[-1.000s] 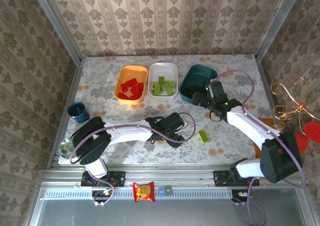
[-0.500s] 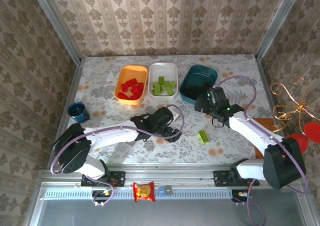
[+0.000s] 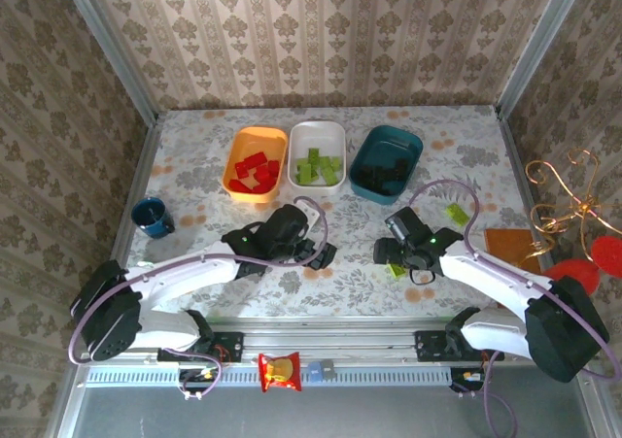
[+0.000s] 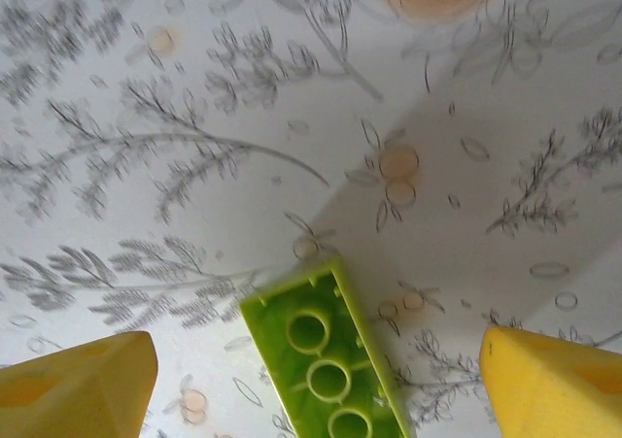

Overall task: Sort the legos into containers by color
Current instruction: Pick up the lego from the bottom-center of the table, then place the lego in the container.

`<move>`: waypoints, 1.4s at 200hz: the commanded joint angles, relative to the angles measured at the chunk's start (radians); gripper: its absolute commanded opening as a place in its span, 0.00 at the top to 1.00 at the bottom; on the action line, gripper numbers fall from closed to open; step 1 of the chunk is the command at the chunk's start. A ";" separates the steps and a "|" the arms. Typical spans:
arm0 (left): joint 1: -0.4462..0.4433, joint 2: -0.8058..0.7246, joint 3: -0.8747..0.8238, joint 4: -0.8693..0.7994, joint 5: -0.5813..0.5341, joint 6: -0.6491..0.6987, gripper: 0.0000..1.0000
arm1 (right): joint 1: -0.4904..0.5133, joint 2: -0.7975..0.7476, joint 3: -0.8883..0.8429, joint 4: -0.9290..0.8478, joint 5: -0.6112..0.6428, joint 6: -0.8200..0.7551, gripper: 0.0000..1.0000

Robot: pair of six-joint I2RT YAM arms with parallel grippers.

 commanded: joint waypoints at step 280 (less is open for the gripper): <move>0.093 -0.395 -0.184 -0.165 -0.141 -0.128 0.00 | -0.003 0.936 1.312 -0.069 -0.032 -0.180 0.23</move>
